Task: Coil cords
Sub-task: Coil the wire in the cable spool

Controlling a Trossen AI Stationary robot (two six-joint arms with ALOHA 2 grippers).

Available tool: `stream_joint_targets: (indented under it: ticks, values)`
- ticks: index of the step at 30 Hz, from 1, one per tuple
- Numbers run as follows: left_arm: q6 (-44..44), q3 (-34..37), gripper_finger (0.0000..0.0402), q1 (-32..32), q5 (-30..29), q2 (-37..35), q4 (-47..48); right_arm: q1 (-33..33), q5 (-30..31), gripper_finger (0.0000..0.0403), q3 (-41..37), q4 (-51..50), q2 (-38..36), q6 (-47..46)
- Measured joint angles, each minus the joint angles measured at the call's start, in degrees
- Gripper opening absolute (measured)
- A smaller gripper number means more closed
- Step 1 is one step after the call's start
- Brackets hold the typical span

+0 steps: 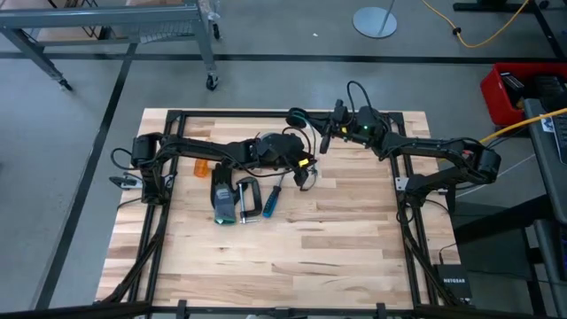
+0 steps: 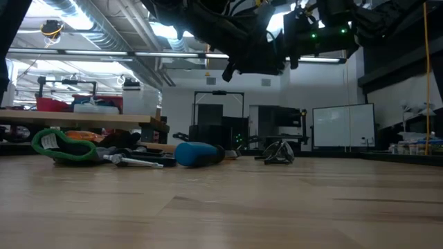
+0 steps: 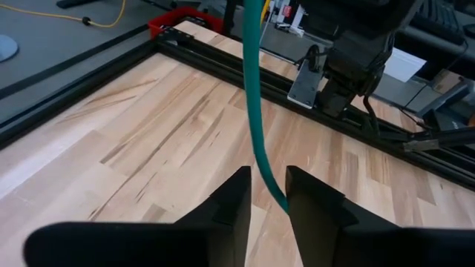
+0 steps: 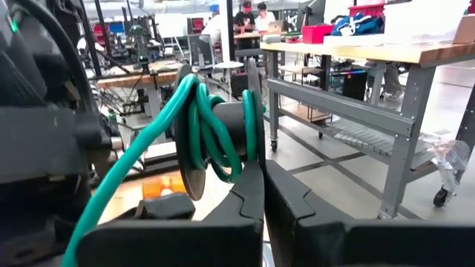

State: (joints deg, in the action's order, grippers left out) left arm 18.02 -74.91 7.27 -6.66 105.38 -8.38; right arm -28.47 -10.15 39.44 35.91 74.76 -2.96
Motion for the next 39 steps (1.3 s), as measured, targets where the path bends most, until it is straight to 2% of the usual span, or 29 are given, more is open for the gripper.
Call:
stream_joint_targets:
  ticks: [5,9,13,19,26,31,39]
  values:
    - [-1.2,0.0,0.0049,0.0,0.0,0.0,0.1,0.0,0.0,0.0001,0.0,0.4,0.0,-0.1]
    - [-1.7,0.0,0.0010,0.0,-0.1,0.0,1.2,0.0,0.0,0.0001,0.0,0.4,0.0,-0.1]
    - [-1.7,0.0,0.0008,0.0,-1.0,0.0,4.7,0.0,0.1,0.0001,0.0,0.4,0.0,-0.3]
    - [-2.1,-0.1,0.0003,0.6,-7.3,0.0,11.3,0.0,0.0,0.0001,0.0,-0.5,0.0,-4.5]
    - [-3.5,-0.1,0.0002,2.6,-10.6,0.0,17.3,-0.1,0.0,0.0001,0.0,-9.5,-3.1,-5.4]
    - [-3.9,-0.1,0.0001,4.0,-10.8,0.0,21.1,-0.1,0.0,0.0001,0.0,-18.0,-6.7,-5.4]
    - [-8.3,-0.1,0.0000,6.5,-11.1,0.0,21.9,0.0,-3.4,0.0001,0.0,-30.8,-9.4,-5.4]
